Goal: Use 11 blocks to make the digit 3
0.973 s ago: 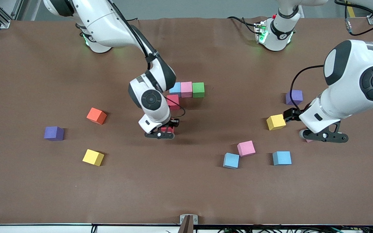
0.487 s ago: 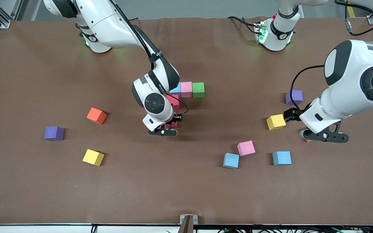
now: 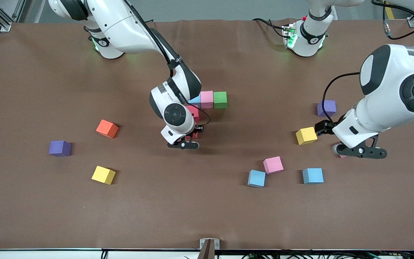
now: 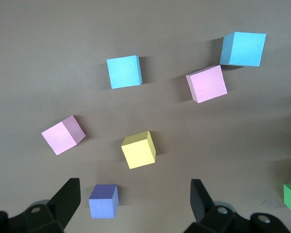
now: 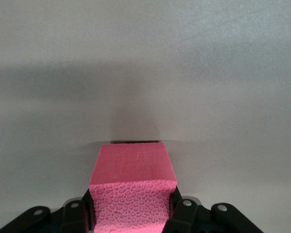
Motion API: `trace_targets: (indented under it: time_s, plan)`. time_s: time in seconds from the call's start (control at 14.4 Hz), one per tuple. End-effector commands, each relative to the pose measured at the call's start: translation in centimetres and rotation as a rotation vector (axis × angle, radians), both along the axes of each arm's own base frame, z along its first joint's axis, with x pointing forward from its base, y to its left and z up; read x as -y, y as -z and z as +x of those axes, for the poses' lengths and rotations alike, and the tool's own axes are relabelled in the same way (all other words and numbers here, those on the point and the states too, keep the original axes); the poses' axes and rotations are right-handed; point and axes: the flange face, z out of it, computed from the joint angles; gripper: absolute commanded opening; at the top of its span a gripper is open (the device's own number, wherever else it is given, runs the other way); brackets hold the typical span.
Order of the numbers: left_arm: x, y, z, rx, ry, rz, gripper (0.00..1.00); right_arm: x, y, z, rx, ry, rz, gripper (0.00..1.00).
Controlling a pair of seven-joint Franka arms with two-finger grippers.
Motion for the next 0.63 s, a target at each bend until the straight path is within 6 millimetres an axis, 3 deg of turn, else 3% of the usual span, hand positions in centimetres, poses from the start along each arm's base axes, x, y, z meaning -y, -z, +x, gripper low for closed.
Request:
trace_targets:
  time_s: [0.0,0.56]
  plan:
    - [-0.18,-0.44,-0.66,-0.004,0.012,0.002,1.0,0.48,0.45,-0.64,-0.02,0.001,0.001,0.38]
    - [-0.09,-0.44,-0.68,-0.004,0.009,0.002,1.0,0.68,0.57,-1.23,-0.059,-0.001,-0.021,0.39]
